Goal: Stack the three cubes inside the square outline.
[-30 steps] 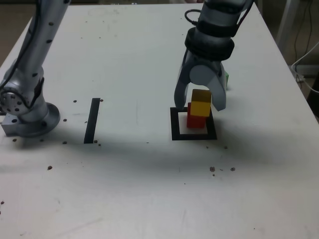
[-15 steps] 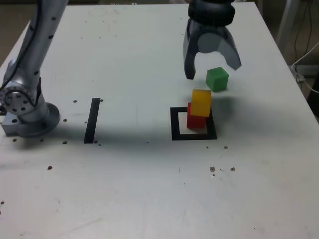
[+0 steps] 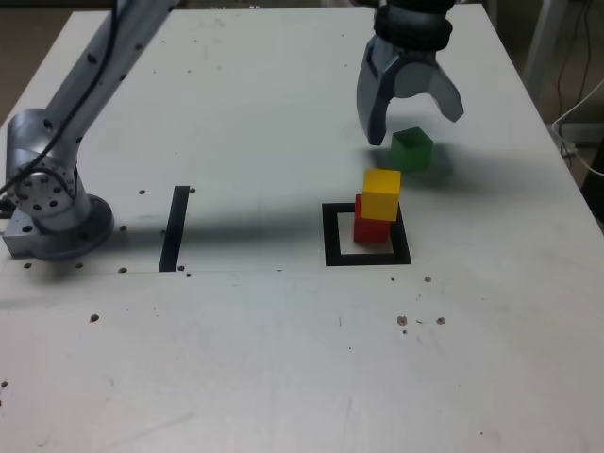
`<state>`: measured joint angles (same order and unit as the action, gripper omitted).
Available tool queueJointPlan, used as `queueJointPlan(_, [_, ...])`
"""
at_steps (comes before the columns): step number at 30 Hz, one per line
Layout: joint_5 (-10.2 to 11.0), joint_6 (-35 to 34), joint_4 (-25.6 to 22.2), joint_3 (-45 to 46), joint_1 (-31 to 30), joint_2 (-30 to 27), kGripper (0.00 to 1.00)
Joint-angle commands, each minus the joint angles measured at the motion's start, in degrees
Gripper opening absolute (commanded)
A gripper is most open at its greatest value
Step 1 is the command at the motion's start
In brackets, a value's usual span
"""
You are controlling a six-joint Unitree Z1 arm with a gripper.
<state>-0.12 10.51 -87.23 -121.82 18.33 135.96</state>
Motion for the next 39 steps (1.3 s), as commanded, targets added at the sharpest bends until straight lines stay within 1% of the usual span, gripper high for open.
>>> queueJointPlan(1, [-0.19, -0.14, -0.98, -2.06, 0.18, 1.86, 0.97])
queueJointPlan(7, [-0.31, -0.2, -2.22, -5.55, 0.37, 5.24, 0.94])
queueJointPlan(10, [-0.47, -0.4, -2.56, -5.93, 0.38, 5.84, 0.89])
queueJointPlan(12, [-0.68, -0.61, -2.75, -5.92, 0.38, 5.99, 0.84])
queueJointPlan(13, [-0.8, -0.7, -2.84, -5.92, 0.38, 6.02, 0.8])
queueJointPlan(16, [-0.84, -0.94, -3.09, -6.26, 0.16, 5.92, 0.64])
queueJointPlan(19, [-0.28, -0.68, -3.2, -6.87, -0.18, 5.75, 0.44])
queueJointPlan(20, [-0.1, -0.51, -3.2, -7.03, -0.29, 5.72, 0.39])
queueJointPlan(23, [0.2, 0.08, -3.24, -7.22, -0.48, 5.72, 0.3])
queueJointPlan(39, [-0.02, 0.63, -3.85, -6.67, -0.7, 5.48, 0.29])
